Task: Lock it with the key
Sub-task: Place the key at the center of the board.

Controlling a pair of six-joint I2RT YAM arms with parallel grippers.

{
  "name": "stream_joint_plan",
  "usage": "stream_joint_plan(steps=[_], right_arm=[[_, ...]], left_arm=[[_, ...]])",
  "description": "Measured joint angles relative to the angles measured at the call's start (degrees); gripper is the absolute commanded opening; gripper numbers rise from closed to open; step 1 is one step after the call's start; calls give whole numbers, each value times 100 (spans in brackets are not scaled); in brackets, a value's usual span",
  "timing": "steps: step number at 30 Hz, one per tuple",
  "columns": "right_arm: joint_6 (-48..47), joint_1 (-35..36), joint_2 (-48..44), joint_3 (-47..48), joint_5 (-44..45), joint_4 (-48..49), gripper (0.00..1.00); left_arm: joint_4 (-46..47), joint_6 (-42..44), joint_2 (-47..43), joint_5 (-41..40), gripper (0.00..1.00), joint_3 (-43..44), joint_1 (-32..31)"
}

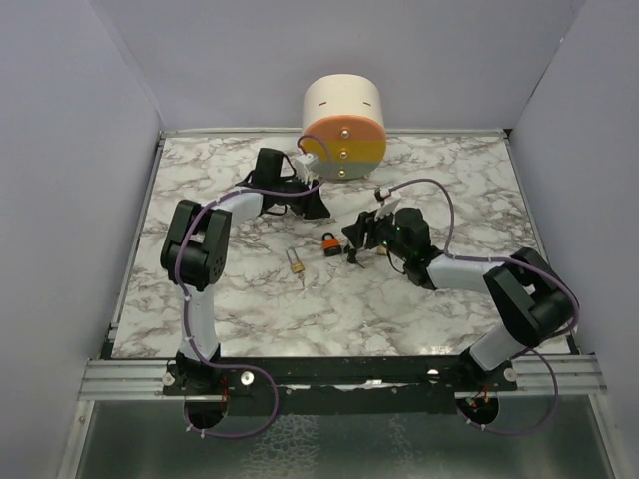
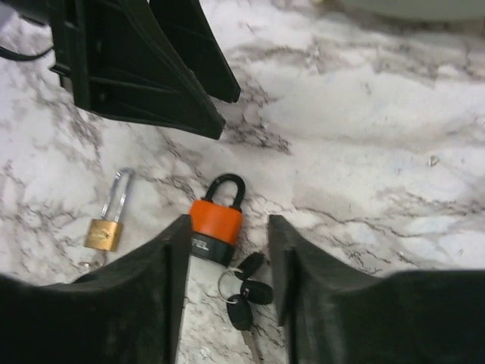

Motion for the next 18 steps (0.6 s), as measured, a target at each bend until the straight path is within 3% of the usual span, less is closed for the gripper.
stream_joint_plan(steps=[12,18], right_arm=[[-103,0,-1681,-197,221,448,96],[-549,146,-1729,-142,-243,173,98]], left_arm=[[205,-39,-1298,-337,52,-645,90],[249,-98,-1733,-706,52,-1043,205]])
